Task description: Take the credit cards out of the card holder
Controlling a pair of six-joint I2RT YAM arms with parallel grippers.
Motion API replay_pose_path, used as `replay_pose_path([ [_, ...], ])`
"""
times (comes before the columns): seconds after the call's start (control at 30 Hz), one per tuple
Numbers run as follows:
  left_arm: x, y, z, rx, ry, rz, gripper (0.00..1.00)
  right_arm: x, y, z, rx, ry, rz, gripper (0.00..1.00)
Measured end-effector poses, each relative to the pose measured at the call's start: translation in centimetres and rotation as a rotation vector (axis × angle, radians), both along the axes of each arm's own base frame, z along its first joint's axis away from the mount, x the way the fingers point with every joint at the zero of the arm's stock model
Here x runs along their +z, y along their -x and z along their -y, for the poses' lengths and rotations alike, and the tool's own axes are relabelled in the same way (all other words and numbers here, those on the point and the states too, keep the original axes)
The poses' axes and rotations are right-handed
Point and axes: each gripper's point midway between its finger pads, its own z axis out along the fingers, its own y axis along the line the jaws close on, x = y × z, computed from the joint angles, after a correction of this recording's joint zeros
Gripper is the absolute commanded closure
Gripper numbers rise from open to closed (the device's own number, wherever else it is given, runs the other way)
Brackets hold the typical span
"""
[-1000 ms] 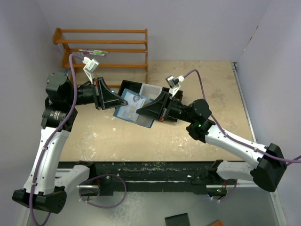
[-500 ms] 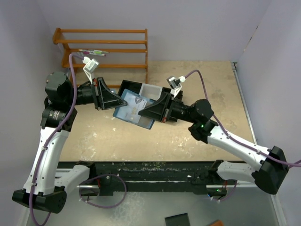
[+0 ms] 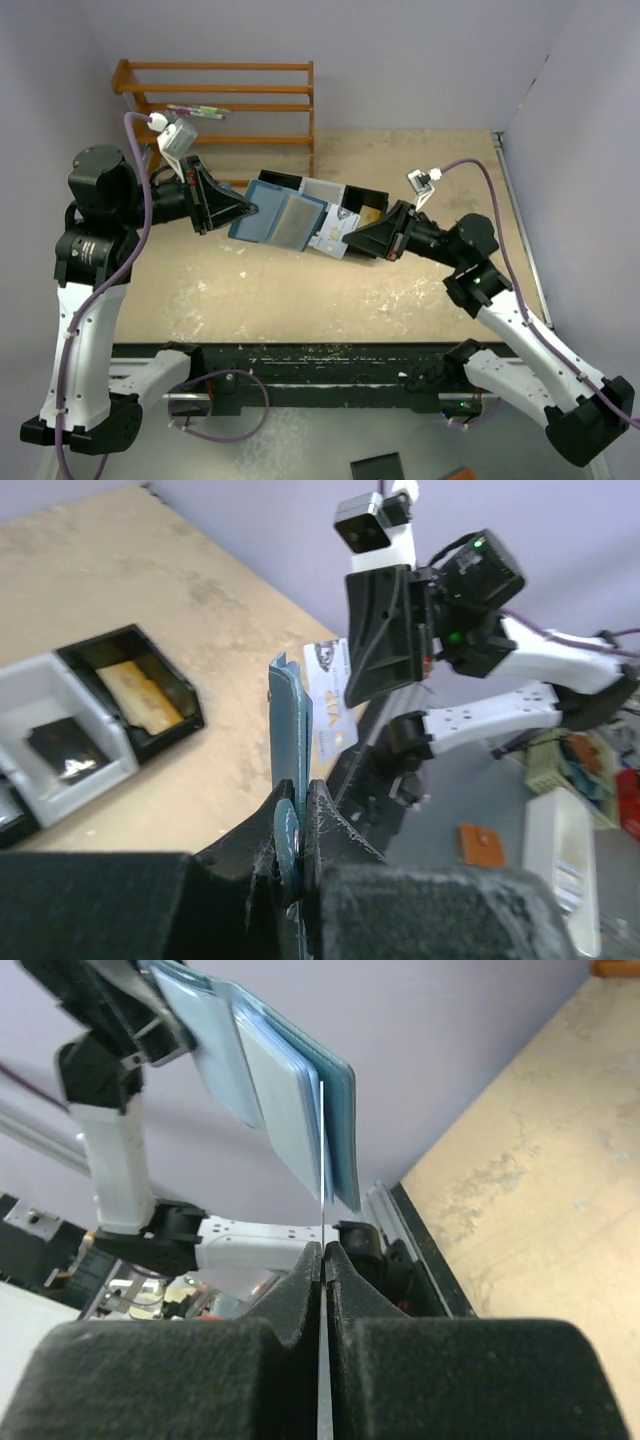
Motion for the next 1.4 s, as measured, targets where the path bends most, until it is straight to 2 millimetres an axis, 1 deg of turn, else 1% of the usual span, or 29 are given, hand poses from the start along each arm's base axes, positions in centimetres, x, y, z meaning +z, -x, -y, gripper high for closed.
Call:
replay_pose_path([
  [0.07, -0.3, -0.5, -0.5, 0.047, -0.035, 0.030, 1.00, -0.7, -0.7, 0.1, -0.019, 0.044, -0.022, 1.00],
  [0.13, -0.7, -1.1, -1.1, 0.100, -0.076, 0.055, 1.00, -1.5, -1.9, 0.2, -0.042, 0.086, -0.054, 1.00],
  [0.2, -1.0, -1.5, -1.7, 0.146, -0.117, 0.079, 1.00, -2.6, -3.6, 0.0, -0.063, 0.129, -0.093, 1.00],
  [0.3, -1.4, -1.6, -2.5, 0.190, -0.164, 0.112, 1.00, -4.4, -6.5, -0.9, -0.083, 0.197, -0.159, 1.00],
  [0.4, -1.6, -0.7, -2.8, 0.192, -0.184, 0.131, 1.00, -6.1, -11.2, -2.8, -0.115, 0.273, -0.204, 1.00],
  [0.5, -1.4, 0.8, -2.6, 0.152, -0.174, 0.140, 1.00, -7.9, -16.2, -5.0, -0.145, 0.339, -0.229, 1.00],
  [0.6, -1.1, 2.0, -2.2, 0.104, -0.152, 0.143, 1.00, -10.6, -19.6, -6.9, -0.171, 0.397, -0.270, 1.00],
  [0.63, -1.0, 2.4, -2.0, 0.089, -0.141, 0.142, 1.00, -12.0, -20.8, -7.7, -0.177, 0.421, -0.292, 1.00],
  [0.7, -0.9, 2.9, -1.8, 0.065, -0.127, 0.140, 1.00, -14.3, -22.3, -9.1, -0.187, 0.465, -0.328, 1.00],
  [0.83, -0.9, 3.1, -1.5, 0.043, -0.112, 0.117, 1.00, -19.1, -24.3, -12.0, -0.196, 0.547, -0.391, 1.00],
  [0.93, -1.0, 3.1, -1.5, 0.036, -0.107, 0.107, 1.00, -22.6, -25.0, -13.5, -0.203, 0.598, -0.438, 1.00],
  [1.0, -0.8, 3.1, -1.4, 0.033, -0.101, 0.107, 1.00, -24.2, -25.3, -14.2, -0.207, 0.628, -0.462, 1.00],
  [1.07, -0.7, 3.2, -1.4, 0.030, -0.098, 0.109, 1.00, -25.1, -25.6, -15.0, -0.207, 0.645, -0.475, 1.00],
  [1.13, -0.7, 3.3, -1.3, 0.028, -0.095, 0.107, 1.00, -25.6, -25.9, -15.7, -0.209, 0.657, -0.477, 1.00],
  [1.27, -0.5, 3.4, -1.3, 0.024, -0.092, 0.114, 1.00, -25.7, -26.4, -17.0, -0.211, 0.661, -0.467, 1.00],
  [1.4, -0.4, 3.5, -1.3, 0.022, -0.090, 0.122, 1.00, -26.2, -26.5, -17.4, -0.219, 0.684, -0.472, 1.00],
])
